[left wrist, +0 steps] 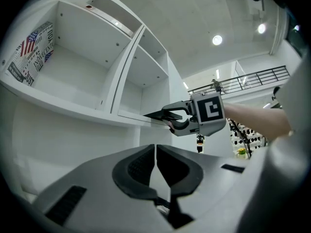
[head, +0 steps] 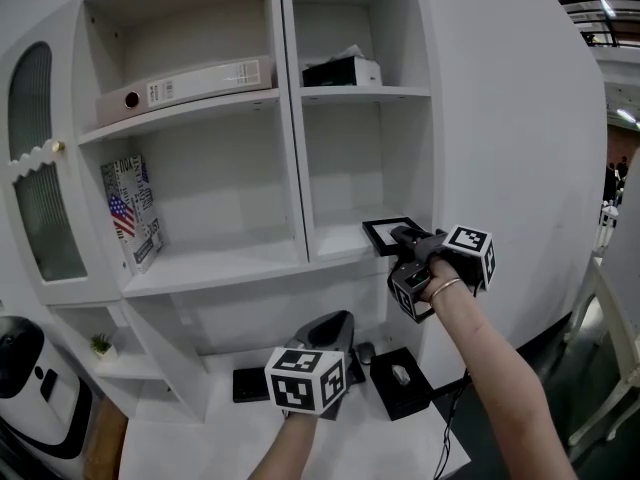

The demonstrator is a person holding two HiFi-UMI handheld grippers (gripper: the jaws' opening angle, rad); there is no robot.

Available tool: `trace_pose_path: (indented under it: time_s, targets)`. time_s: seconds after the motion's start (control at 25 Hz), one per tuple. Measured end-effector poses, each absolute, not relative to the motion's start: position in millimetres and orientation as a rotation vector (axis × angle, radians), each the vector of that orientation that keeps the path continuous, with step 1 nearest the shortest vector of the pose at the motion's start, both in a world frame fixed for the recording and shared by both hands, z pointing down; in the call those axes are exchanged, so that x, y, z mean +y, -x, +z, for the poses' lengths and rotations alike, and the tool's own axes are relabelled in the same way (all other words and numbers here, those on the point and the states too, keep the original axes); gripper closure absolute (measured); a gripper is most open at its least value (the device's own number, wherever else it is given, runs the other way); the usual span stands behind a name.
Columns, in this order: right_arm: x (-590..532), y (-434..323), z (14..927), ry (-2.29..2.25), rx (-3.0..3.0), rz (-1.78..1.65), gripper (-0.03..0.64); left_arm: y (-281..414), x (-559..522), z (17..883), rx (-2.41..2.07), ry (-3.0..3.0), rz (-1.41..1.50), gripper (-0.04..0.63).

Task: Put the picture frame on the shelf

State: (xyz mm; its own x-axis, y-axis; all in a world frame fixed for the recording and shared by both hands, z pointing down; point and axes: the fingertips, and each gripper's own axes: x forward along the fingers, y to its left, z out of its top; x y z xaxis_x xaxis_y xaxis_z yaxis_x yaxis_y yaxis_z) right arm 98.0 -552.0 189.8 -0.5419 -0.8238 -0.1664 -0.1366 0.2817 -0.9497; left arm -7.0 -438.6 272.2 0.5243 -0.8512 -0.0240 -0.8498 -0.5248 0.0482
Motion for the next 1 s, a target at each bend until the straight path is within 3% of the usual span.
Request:
trace_pose_path:
  time_s: [1.0]
  targets:
    - [-577,-108,175,0.858,1.934,-1.182,0.405,13,-449,294,-1.524,-2.673,0.009,0.575]
